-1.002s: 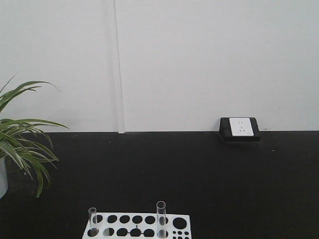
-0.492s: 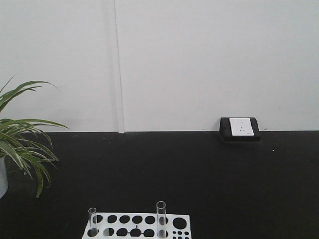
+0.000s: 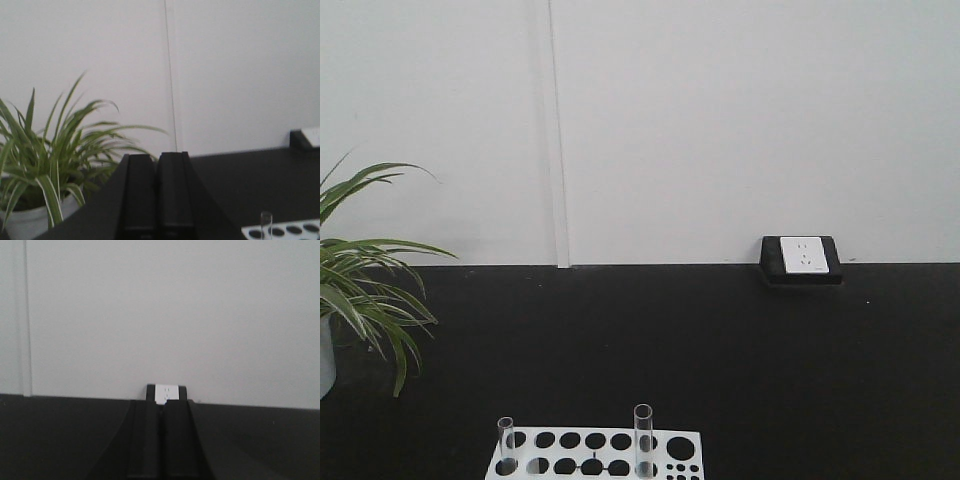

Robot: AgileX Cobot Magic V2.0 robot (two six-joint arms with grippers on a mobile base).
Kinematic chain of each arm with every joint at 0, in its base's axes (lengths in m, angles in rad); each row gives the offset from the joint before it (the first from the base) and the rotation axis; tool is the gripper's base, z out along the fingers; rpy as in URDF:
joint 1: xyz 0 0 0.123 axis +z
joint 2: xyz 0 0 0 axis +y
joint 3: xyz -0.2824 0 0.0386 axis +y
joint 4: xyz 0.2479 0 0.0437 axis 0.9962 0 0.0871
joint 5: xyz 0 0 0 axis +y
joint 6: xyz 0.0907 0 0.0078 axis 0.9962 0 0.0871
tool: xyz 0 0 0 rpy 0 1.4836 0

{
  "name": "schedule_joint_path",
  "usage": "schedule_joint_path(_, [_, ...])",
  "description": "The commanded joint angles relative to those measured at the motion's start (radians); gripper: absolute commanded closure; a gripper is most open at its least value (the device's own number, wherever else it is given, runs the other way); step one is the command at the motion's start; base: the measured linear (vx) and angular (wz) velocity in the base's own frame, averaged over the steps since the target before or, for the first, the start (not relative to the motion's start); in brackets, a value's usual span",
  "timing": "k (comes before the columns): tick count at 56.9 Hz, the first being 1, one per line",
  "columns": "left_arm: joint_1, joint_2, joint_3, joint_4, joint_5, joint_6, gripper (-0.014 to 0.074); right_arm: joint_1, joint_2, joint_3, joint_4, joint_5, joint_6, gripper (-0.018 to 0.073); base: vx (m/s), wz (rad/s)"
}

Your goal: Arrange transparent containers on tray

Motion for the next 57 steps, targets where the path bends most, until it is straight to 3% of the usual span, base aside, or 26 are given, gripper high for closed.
schedule_joint_path(1, [0.001, 0.106, -0.038, -0.002, -0.04, 0.011, 0.0601, -0.004, 0.129, -0.053, -0.017, -0.065, -0.01, 0.0567, 0.0, 0.0])
schedule_joint_path(14, [0.001, 0.254, -0.036, -0.002, -0.096, 0.0, 0.0596, -0.004, 0.295, -0.055, 0.044, -0.111, -0.002, 0.0564, 0.0, 0.0])
schedule_joint_path(27, [0.001, 0.316, -0.036, -0.001, -0.155, 0.002, 0.0555, -0.004, 0.34, -0.055, 0.043, -0.111, -0.005, 0.0528, 0.0, 0.0])
schedule_joint_path(36, [0.001, 0.357, -0.035, 0.0, -0.147, 0.047, 0.0421, -0.004, 0.34, -0.055, 0.043, -0.104, -0.005, 0.0449, 0.0, 0.0])
schedule_joint_path(43, [0.001, 0.404, -0.035, -0.002, -0.153, 0.072, 0.0256, -0.004, 0.34, -0.055, 0.043, -0.104, -0.005, 0.0356, 0.0, 0.0])
schedule_joint_path(51, [0.001, 0.462, -0.035, -0.002, -0.185, 0.023, 0.0115, -0.004, 0.34, -0.055, 0.043, -0.111, -0.005, 0.0244, 0.0, 0.0])
schedule_joint_path(57, [0.001, 0.51, -0.035, -0.002, -0.214, -0.009, 0.0093, -0.004, 0.34, -0.055, 0.043, -0.111, -0.005, 0.0189, 0.0, 0.0])
